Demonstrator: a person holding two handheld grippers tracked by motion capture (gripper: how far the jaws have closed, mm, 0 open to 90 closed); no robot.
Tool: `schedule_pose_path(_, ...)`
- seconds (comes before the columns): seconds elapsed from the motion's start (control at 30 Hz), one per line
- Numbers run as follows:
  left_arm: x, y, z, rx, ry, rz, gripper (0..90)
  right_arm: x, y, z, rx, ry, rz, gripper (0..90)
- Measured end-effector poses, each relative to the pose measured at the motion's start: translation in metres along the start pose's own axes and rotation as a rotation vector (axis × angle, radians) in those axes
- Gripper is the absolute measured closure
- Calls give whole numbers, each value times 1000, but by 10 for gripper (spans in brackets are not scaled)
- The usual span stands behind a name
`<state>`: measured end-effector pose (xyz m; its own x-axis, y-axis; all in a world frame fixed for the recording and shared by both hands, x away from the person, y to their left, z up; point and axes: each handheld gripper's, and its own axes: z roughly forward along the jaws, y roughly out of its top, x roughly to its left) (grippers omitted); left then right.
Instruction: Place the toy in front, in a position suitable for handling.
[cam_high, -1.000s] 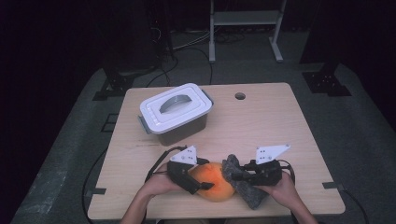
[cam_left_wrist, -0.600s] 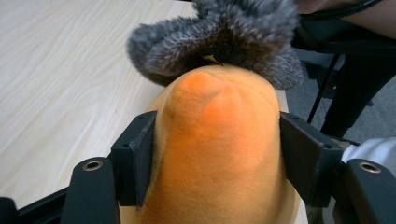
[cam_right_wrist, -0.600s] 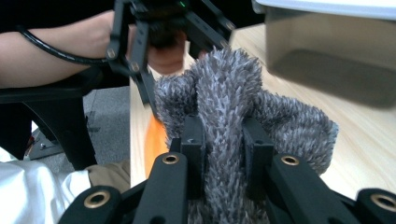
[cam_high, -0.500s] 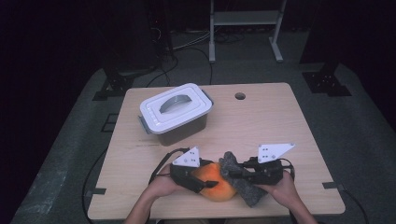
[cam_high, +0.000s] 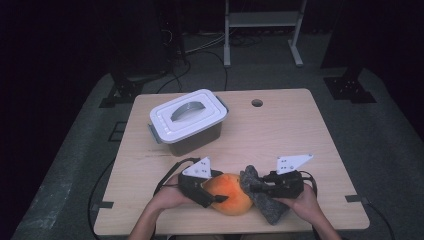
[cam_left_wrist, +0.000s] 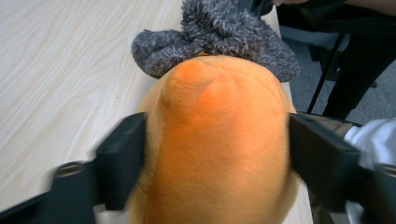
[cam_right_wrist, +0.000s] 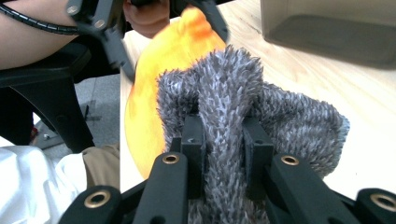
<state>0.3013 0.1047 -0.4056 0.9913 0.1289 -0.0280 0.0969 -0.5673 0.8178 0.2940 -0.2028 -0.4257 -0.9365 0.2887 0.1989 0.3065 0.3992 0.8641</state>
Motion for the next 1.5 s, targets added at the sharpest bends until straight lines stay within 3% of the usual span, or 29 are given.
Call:
schedule_pose_path(0.07,2,-2,-2,-14,1,-16,369,-3,-2,0,6,-4,5,741)
schedule_pose_path(0.23,4,1,-6,-38,15,-41,395,-8,-5,-3,45,-33,19,741)
schedule_pose_path(0.27,1,5,-10,-47,30,-23,400,-11,-6,-5,66,-46,32,741)
schedule_pose_path(0.37,-3,11,-12,-37,48,-6,407,-10,-4,-7,55,-56,21,741)
schedule_pose_path(0.43,-9,17,-6,15,60,41,406,-1,9,-11,-22,-46,-10,741)
schedule_pose_path(0.5,-12,20,-2,11,59,52,406,9,19,-12,-80,-27,-37,741)
schedule_pose_path(0.53,-12,20,-2,11,59,52,404,9,19,-12,-80,-27,-37,741)
schedule_pose_path(0.57,-14,23,2,6,68,56,398,18,27,-9,-103,-19,-64,740)
schedule_pose_path(0.73,-13,24,10,1,97,47,275,27,31,2,-62,-48,-108,741)
schedule_pose_path(0.87,-11,22,9,-3,79,24,123,16,19,4,-29,-42,-67,751)
schedule_pose_path(1.03,-5,16,1,-3,66,4,88,10,13,2,-24,-40,-45,752)
schedule_pose_path(1.07,1,10,0,-1,66,-35,88,7,11,1,-22,-40,-33,752)
schedule_pose_path(1.1,1,10,0,-1,66,-35,92,7,11,1,-22,-40,-33,752)
schedule_pose_path(1.13,7,3,1,-6,13,-72,130,6,8,0,-15,-36,-24,752)
schedule_pose_path(1.2,7,0,0,-24,3,-72,171,5,7,-1,-7,-33,-19,752)
schedule_pose_path(1.27,7,-1,-5,-45,22,-57,331,2,3,-3,9,-30,-9,751)
schedule_pose_path(1.37,8,0,-7,-50,25,-64,358,-1,2,-7,19,-28,7,752)
schedule_pose_path(1.43,8,0,-9,-68,31,-66,373,0,5,-12,-7,-32,5,752)
schedule_pose_path(1.47,5,4,-11,-87,53,-56,404,4,13,-18,-59,-33,-9,752)
schedule_pose_path(1.5,5,4,-11,-87,53,-56,413,4,13,-18,-59,-33,-9,752)
